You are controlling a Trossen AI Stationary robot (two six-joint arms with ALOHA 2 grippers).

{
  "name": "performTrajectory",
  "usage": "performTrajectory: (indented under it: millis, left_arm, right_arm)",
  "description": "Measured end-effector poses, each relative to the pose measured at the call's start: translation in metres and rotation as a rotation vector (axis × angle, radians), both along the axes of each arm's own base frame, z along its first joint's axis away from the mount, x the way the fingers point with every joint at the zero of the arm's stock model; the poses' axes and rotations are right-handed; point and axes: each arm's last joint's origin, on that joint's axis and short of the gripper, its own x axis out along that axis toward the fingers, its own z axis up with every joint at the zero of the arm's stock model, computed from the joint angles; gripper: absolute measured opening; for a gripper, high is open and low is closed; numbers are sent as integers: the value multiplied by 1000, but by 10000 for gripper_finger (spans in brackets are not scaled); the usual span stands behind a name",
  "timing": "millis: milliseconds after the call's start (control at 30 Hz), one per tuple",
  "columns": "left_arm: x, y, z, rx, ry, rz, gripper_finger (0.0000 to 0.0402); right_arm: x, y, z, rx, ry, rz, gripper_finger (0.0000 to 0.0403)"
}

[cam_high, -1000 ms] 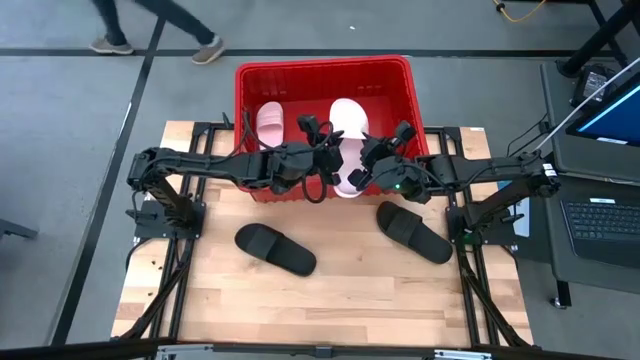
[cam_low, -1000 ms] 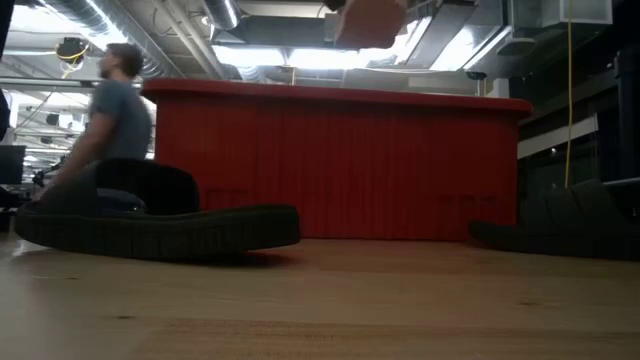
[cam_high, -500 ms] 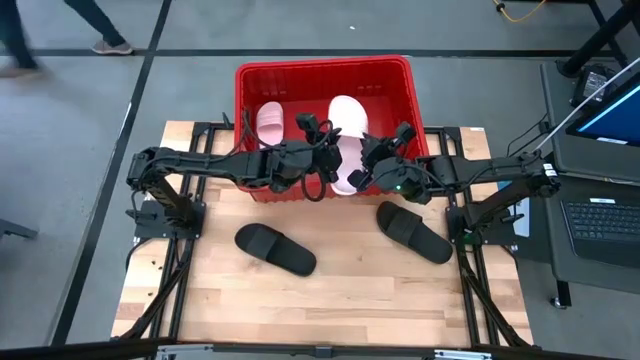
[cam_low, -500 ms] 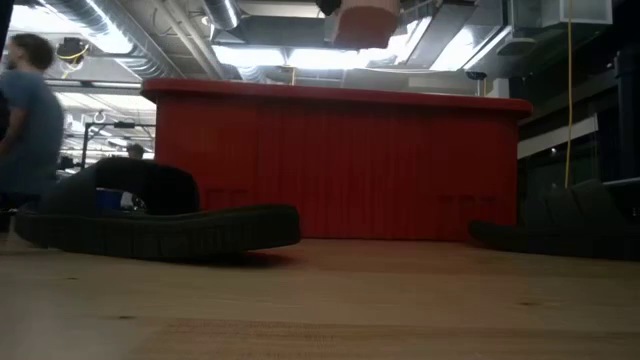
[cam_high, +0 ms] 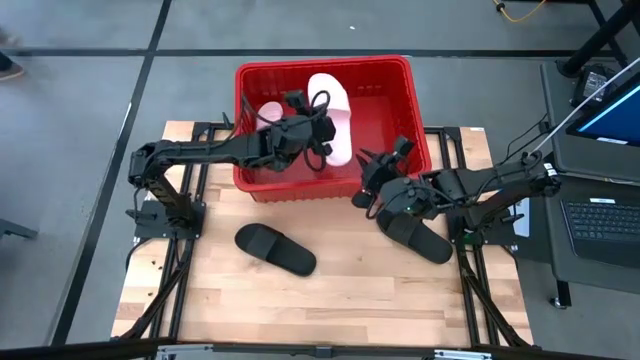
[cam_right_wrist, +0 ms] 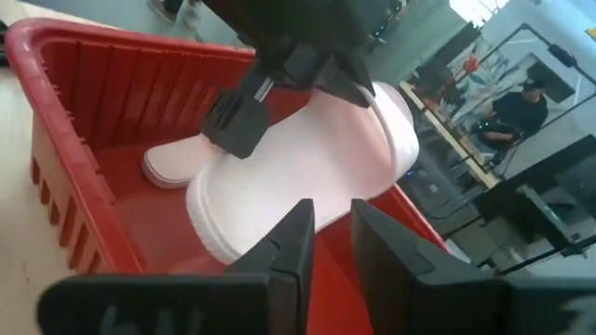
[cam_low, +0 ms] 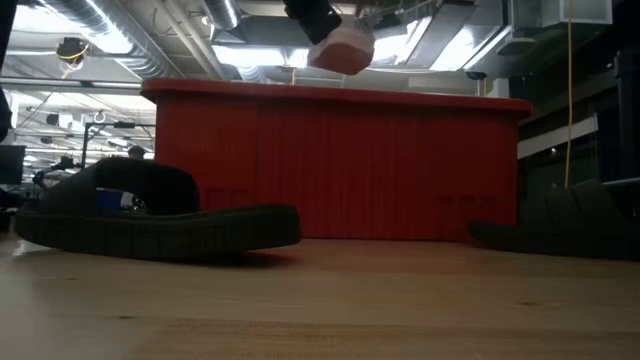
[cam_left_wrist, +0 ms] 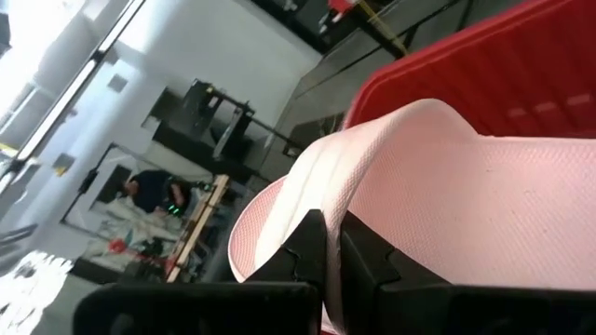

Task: Pick and place slides into bin
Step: Put the pink slide into the red bin

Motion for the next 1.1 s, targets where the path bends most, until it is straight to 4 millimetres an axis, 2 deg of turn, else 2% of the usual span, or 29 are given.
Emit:
performTrajectory:
  millis: [133,300,600,833,1000,1100]
  left_arm:
    - [1,3,0,0,21,-54,5]
    - [-5,11,-1,-23,49,-73,5]
    - [-32,38,8,-126,43,-105,5]
    - [-51,66,6,-209,62,-129,4]
    - [-62,89,6,-272,8,-166,4]
    - [-69,100,-2,-305,-12,-156,4]
  right_arm:
    - [-2,2,0,-19,34,21,67]
    - [-8,-1,4,10,62,97,9]
    - [-25,-25,23,28,40,130,5]
    - [-24,-52,26,38,38,93,3]
    - [-23,-65,28,60,4,79,2]
    - [-22,-72,29,56,-3,86,2]
